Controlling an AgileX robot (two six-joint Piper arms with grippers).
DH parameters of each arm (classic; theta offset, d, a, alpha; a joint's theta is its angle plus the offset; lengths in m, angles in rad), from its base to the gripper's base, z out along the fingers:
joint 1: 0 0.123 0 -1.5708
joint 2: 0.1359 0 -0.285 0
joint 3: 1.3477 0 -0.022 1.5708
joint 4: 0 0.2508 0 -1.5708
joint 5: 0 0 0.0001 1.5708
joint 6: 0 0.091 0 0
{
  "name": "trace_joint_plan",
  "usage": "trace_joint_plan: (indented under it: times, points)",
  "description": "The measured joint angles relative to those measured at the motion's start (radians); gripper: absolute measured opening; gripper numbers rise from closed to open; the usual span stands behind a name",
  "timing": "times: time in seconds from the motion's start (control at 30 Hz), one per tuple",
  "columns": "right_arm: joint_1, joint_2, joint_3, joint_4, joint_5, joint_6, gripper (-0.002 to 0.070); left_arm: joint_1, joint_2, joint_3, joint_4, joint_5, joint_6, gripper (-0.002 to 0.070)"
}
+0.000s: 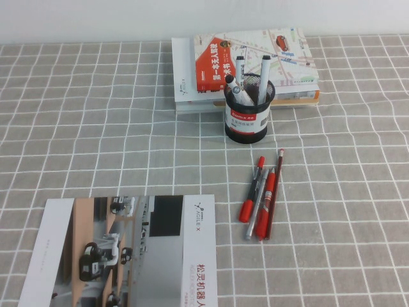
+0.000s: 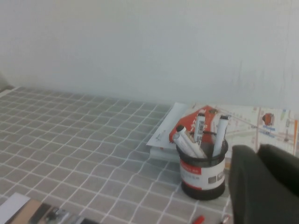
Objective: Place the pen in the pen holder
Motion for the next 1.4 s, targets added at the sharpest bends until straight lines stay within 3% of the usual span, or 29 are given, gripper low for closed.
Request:
trace_joint_plan:
  times: [0.2,0.53,0.7,0.87,1.17,1.4]
  points:
    - [-0.041,0.007,0.0,0.06,0.144,0.017,-0.0012,0.0,0.0,0.0,0.0,0.0,0.0,-0.0003]
    - [-0.138,-0.118,0.018,-0.126,0.4,0.019,-0.0012,0.0,0.0,0.0,0.0,0.0,0.0,-0.0003]
    - [-0.312,-0.299,0.133,-0.191,0.394,0.019,-0.0012,0.0,0.0,0.0,0.0,0.0,0.0,-0.0003]
    - [-0.457,-0.499,0.292,-0.146,0.383,0.019,-0.0012,0.0,0.0,0.0,0.0,0.0,0.0,-0.0003]
    - [-0.481,-0.584,0.54,-0.115,0.298,0.006,-0.0012,0.0,0.0,0.0,0.0,0.0,0.0,-0.0003]
    - [-0.481,-0.584,0.566,-0.115,0.308,-0.007,-0.0012,0.0,0.0,0.0,0.0,0.0,0.0,-0.0003]
